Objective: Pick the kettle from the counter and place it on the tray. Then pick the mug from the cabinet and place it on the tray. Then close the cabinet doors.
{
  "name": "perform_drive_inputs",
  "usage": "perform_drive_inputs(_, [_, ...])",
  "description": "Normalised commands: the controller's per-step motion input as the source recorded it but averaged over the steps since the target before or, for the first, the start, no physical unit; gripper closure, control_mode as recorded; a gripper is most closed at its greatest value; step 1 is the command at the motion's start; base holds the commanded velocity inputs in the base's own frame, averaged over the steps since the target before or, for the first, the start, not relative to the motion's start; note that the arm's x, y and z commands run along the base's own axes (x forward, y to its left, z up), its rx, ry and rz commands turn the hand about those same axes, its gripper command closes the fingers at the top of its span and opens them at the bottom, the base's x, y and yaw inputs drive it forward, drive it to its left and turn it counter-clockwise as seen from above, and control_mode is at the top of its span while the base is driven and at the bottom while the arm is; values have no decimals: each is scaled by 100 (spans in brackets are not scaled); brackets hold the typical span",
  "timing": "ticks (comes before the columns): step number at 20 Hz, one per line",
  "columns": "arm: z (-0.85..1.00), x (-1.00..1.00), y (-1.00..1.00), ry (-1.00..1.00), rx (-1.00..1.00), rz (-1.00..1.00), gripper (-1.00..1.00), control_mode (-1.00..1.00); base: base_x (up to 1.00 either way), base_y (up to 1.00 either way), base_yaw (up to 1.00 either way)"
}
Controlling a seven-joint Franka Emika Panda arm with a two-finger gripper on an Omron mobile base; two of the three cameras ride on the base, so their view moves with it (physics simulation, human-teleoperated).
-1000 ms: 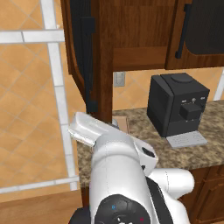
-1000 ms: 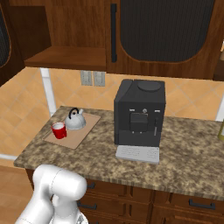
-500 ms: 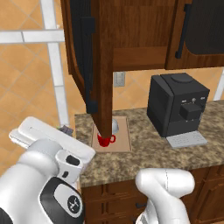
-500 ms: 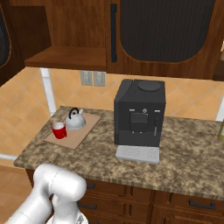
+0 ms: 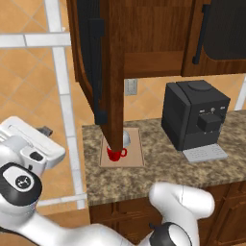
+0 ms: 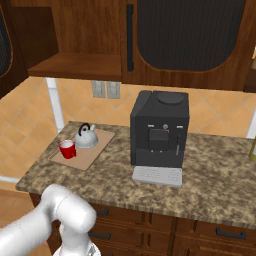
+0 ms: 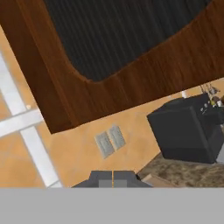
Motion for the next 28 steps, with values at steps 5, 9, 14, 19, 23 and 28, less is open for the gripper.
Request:
perform_drive_inputs(5, [-8,100,18,0,0,-23,100,-100,0,0,0])
perform_drive_inputs(9, [2,79,-25,-2,0,-16,100,-100,0,0,0])
perform_drive_inputs(14, [17,9,-88,-4,0,-12,100,-100,0,0,0])
perform_drive_inputs(19, [10,-5,-100,0,0,-8,100,-100,0,0,0])
perform_drive_inputs(23, [0,0,-100,0,0,-7,100,-100,0,0,0])
perform_drive_inputs(28, [2,0,-100,-6,0,-6,100,-100,0,0,0])
